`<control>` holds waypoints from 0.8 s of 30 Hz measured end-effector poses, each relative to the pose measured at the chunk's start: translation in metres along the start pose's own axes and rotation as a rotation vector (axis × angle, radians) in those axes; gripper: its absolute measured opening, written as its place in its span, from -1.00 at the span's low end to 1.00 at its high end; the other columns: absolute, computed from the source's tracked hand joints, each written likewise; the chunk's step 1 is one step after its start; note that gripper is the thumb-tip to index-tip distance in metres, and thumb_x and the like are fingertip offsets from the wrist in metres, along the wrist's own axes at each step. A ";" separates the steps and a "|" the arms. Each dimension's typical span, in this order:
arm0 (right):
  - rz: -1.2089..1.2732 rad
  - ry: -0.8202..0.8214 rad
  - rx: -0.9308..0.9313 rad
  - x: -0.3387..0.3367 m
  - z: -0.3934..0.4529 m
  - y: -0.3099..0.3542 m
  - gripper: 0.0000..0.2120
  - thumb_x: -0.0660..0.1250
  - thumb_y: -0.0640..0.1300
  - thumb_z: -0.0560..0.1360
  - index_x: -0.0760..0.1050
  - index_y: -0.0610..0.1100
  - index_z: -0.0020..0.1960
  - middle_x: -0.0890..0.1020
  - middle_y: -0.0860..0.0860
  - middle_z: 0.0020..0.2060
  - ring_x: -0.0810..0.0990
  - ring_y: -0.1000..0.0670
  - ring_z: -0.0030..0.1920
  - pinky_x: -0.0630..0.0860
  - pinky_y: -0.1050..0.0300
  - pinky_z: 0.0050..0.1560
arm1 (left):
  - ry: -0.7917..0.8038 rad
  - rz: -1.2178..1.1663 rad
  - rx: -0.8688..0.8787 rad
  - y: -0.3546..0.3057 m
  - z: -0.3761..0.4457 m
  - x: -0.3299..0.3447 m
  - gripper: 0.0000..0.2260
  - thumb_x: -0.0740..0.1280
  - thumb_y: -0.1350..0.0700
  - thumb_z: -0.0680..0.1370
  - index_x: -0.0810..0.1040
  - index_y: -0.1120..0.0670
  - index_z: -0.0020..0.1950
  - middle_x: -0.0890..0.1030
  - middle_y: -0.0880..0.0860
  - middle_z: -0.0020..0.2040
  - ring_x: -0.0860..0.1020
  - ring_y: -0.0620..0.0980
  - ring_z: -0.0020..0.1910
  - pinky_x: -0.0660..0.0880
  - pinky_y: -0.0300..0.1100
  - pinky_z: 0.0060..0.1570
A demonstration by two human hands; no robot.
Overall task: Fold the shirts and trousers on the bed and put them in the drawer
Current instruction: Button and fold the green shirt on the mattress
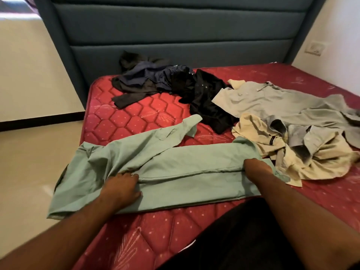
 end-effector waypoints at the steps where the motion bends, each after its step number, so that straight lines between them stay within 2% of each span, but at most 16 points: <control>1: -0.034 0.010 0.029 0.000 -0.002 0.002 -0.65 0.11 -0.12 0.58 0.43 -0.06 0.34 0.48 -0.09 0.32 0.47 -0.13 0.31 0.44 -0.05 0.26 | -0.078 -0.024 0.012 0.002 -0.001 -0.006 -0.62 0.17 -0.22 0.47 0.55 -0.02 0.11 0.60 -0.01 0.17 0.58 0.06 0.15 0.50 -0.05 0.06; 4: -0.079 0.010 0.086 -0.006 -0.005 0.007 -0.61 0.10 -0.10 0.57 0.41 -0.01 0.37 0.46 -0.05 0.36 0.38 -0.14 0.37 0.36 -0.08 0.27 | -0.245 -0.178 0.029 0.013 0.001 -0.024 -0.58 0.11 -0.22 0.42 0.64 0.00 -0.06 0.64 0.04 -0.09 0.61 0.15 -0.07 0.56 -0.01 -0.11; 6: -0.091 -0.001 0.086 -0.012 -0.002 0.008 -0.60 0.09 -0.09 0.57 0.38 -0.02 0.39 0.42 -0.06 0.39 0.28 -0.18 0.43 0.27 -0.13 0.33 | -0.279 -0.219 0.030 0.015 0.013 -0.034 -0.59 0.11 -0.19 0.43 0.64 0.03 -0.12 0.62 0.06 -0.15 0.60 0.17 -0.12 0.55 0.01 -0.15; 8: -0.100 0.039 0.105 -0.018 0.005 0.005 -0.57 0.10 -0.07 0.56 0.35 -0.04 0.42 0.35 -0.07 0.44 0.19 -0.21 0.47 0.15 -0.17 0.39 | -0.310 -0.317 0.083 -0.001 0.030 -0.047 -0.65 0.21 -0.13 0.48 0.67 0.04 0.00 0.65 0.08 -0.04 0.60 0.16 -0.04 0.54 -0.01 -0.05; 11: -0.052 0.084 0.125 -0.029 0.026 -0.006 -0.58 0.10 -0.07 0.58 0.34 -0.03 0.43 0.31 -0.08 0.47 0.14 -0.22 0.48 0.09 -0.18 0.41 | -0.200 -0.514 0.254 -0.057 0.068 -0.061 -0.65 0.31 -0.08 0.55 0.58 0.03 0.28 0.59 0.03 0.22 0.52 0.04 0.22 0.40 -0.13 0.22; 14: 0.091 -0.107 -0.090 -0.047 0.055 -0.012 -0.62 0.14 -0.10 0.58 0.41 0.06 0.38 0.41 -0.06 0.39 0.28 -0.20 0.40 0.22 -0.19 0.37 | -0.170 -0.637 0.312 -0.110 0.112 -0.071 -0.68 0.35 0.02 0.56 0.56 0.03 0.30 0.56 0.01 0.27 0.48 0.00 0.27 0.36 -0.18 0.27; 16: 0.164 -0.182 -0.282 -0.050 0.081 -0.018 -0.63 0.17 -0.12 0.57 0.49 0.17 0.30 0.44 0.02 0.37 0.35 -0.16 0.36 0.31 -0.14 0.32 | -0.175 -0.663 0.320 -0.145 0.146 -0.075 -0.71 0.35 0.05 0.55 0.59 0.05 0.26 0.59 0.04 0.23 0.52 0.03 0.22 0.43 -0.11 0.24; 17: 0.209 -0.155 -0.338 -0.045 0.097 -0.022 -0.64 0.18 -0.14 0.57 0.52 0.18 0.27 0.43 0.03 0.40 0.34 -0.14 0.38 0.32 -0.12 0.33 | -0.171 -0.650 0.333 -0.164 0.165 -0.075 -0.74 0.34 0.04 0.54 0.61 0.05 0.20 0.61 0.05 0.17 0.55 0.07 0.18 0.47 -0.06 0.18; 19: 0.312 -0.053 -0.431 -0.036 0.118 -0.023 -0.67 0.22 -0.19 0.57 0.57 0.06 0.25 0.42 -0.04 0.40 0.30 -0.12 0.44 0.27 0.06 0.37 | -0.133 -0.601 0.352 -0.192 0.193 -0.073 -0.82 0.32 -0.02 0.54 0.60 0.03 0.04 0.63 0.05 0.02 0.57 0.12 0.06 0.50 -0.03 0.04; 21: 0.373 0.038 -0.501 -0.028 0.138 -0.023 -0.72 0.26 -0.26 0.56 0.59 -0.11 0.23 0.49 -0.16 0.31 0.35 -0.12 0.40 0.23 0.32 0.21 | -0.059 -0.566 0.317 -0.216 0.219 -0.063 -0.79 0.30 -0.12 0.54 0.50 0.01 -0.07 0.58 0.01 -0.08 0.54 0.09 -0.02 0.45 -0.05 -0.01; 22: 0.386 0.062 -0.493 -0.024 0.148 -0.026 -0.73 0.27 -0.28 0.56 0.59 -0.16 0.22 0.53 -0.18 0.25 0.42 -0.11 0.33 0.22 0.36 0.11 | -0.015 -0.564 0.295 -0.226 0.231 -0.055 -0.74 0.29 -0.19 0.53 0.49 0.00 -0.06 0.57 -0.01 -0.08 0.52 0.07 -0.04 0.43 -0.04 0.01; 24: 0.408 0.057 -0.462 -0.022 0.159 -0.032 -0.74 0.27 -0.28 0.55 0.61 -0.18 0.20 0.59 -0.14 0.16 0.51 -0.09 0.21 0.24 0.36 0.06 | -0.007 -0.558 0.269 -0.233 0.241 -0.047 -0.64 0.28 -0.29 0.49 0.55 -0.03 0.02 0.61 -0.05 -0.04 0.53 0.03 0.00 0.41 0.02 0.09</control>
Point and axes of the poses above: each hand's wrist, its own z-axis towards the middle knuckle, its own x-axis out of the palm, y = z × x, the point moved 4 cm from there along z, towards the middle knuckle
